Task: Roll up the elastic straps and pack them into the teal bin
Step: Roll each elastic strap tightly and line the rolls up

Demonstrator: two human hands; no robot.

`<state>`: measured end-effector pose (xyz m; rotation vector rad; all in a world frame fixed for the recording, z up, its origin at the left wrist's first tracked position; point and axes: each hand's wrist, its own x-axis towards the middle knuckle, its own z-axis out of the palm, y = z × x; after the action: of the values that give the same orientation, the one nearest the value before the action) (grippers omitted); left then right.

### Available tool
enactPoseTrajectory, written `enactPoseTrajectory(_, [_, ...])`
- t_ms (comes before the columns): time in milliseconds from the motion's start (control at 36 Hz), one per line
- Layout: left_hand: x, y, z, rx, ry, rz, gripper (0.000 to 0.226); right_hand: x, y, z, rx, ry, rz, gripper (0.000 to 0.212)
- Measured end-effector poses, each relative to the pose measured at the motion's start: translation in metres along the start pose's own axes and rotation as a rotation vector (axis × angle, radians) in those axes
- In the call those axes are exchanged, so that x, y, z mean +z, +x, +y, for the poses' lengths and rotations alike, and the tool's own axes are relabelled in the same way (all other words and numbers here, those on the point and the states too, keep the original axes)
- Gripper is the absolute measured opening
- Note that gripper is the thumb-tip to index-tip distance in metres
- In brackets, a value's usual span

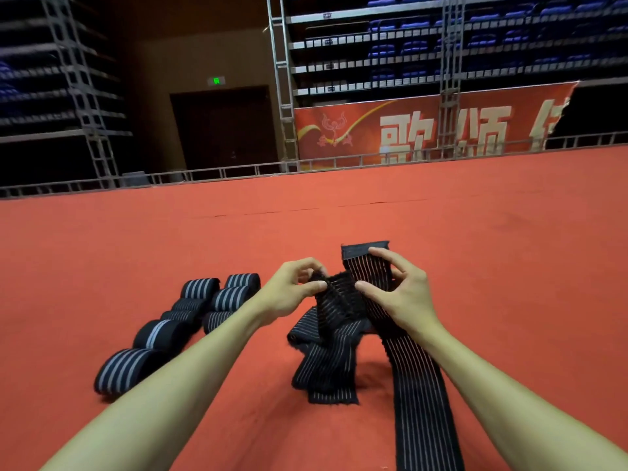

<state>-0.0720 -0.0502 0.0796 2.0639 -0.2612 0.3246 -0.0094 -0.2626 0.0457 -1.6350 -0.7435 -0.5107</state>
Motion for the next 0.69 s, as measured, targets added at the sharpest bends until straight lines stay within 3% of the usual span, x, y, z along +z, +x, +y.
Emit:
enactPoseTrajectory(139, [0.0,-0.012,-0.003,-0.01,-0.017,0.004,0.015,0.015,-0.002,-0.003,-0.007,-0.008,-0.049,0.067])
enactPoseTrajectory(472, [-0.007,-0.032,-0.012,0.059,0.181,0.062,0.012,0.039,0.004,0.003,0.013,-0.183,-0.07,0.066])
enactPoseTrajectory(694, [-0.018,-0.05,-0.005,0.091,0.141,0.095,0.024,0.028,0.014,0.009,0.083,-0.201,0.036,0.058])
